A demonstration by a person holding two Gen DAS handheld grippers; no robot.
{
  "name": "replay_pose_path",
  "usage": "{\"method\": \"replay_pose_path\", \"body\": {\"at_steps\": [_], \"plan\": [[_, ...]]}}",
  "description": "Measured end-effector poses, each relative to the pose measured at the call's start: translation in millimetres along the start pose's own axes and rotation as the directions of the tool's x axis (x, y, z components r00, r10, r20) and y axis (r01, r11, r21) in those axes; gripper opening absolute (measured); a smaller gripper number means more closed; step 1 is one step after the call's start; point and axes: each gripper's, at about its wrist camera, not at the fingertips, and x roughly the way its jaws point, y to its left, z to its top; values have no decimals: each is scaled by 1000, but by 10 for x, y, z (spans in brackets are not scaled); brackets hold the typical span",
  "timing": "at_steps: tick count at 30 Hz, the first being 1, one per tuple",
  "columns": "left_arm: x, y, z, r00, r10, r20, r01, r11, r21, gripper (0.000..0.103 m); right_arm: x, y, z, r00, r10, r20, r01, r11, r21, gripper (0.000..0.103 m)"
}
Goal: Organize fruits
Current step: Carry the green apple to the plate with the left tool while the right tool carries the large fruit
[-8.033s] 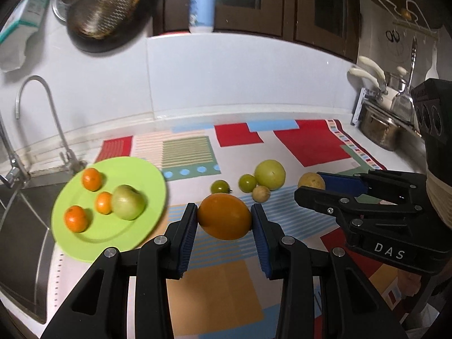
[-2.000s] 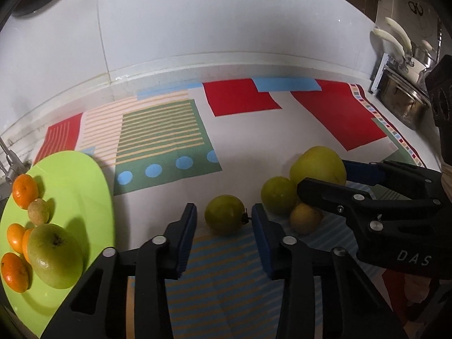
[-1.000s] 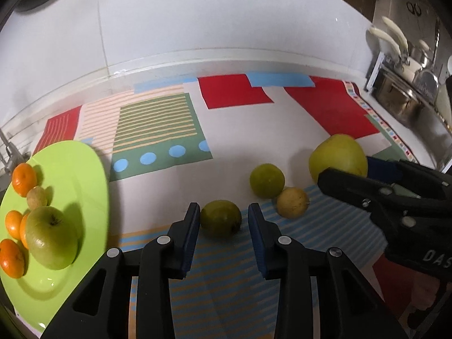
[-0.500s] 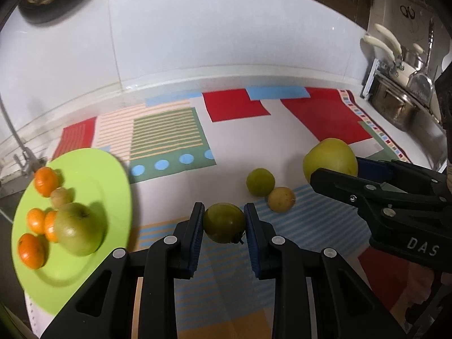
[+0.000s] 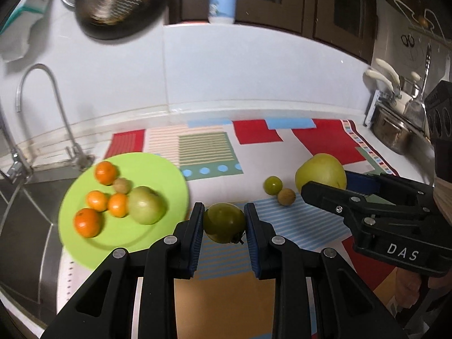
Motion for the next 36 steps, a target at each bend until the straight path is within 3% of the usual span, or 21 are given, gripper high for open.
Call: {"method": "replay_pose_path", "body": {"at_steps": [20,36], "plan": [[-575,777,-151,993,94,72,-94,996,-6,28,-7,938,97,995,74,62,-70,996,-59,51],[-391,1433,-95,992,115,60,-115,993,-1,28,470,1431,245,996,75,50,-73,996,-48,51]]}}
